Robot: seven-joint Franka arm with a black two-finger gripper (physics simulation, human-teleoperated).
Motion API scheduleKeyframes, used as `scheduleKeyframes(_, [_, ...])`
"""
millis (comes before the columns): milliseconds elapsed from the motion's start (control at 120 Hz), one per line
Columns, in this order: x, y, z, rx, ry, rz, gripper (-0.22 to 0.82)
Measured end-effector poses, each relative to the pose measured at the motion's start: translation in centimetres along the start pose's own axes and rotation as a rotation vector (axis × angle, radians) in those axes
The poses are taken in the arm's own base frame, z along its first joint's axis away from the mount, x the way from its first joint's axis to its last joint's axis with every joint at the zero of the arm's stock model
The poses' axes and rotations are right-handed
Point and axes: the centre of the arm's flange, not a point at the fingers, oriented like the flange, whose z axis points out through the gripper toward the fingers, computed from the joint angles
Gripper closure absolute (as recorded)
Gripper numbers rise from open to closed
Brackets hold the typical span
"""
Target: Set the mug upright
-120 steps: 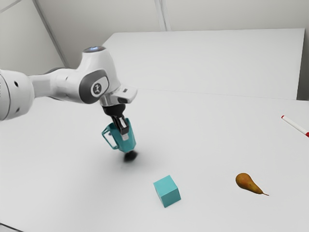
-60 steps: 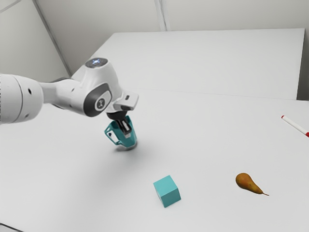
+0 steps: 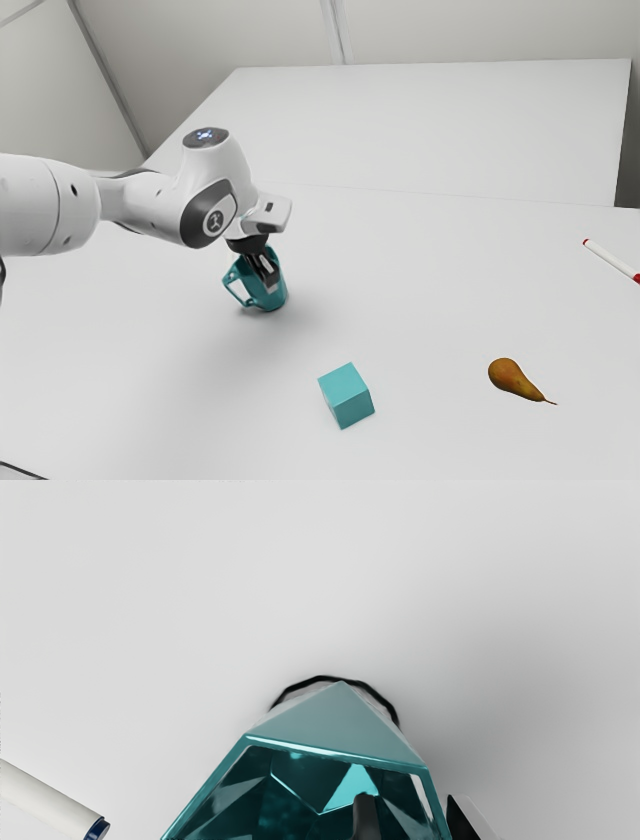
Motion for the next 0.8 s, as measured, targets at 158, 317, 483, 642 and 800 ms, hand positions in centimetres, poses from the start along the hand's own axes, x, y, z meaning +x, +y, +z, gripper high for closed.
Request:
scheduleKeyframes(158, [-0.2,-0.1,-3.2,0.008,0.038,-0.012,0.29])
scheduleKeyframes(317, [0.1,0.0,-5.9,0.012,0.057,-0.02,0.16])
scheduleKeyframes(483, [3.7,-1.8,-12.3,0.012,0.096,-0.04,0.07])
scheduleKeyframes(642, [3.7,-4.7,-19.8,-0.004,0.101,-0.096,0.03])
scheduleKeyframes(800, [2.4,-6.1,-23.6,-0.028,0.066,-0.131,0.02])
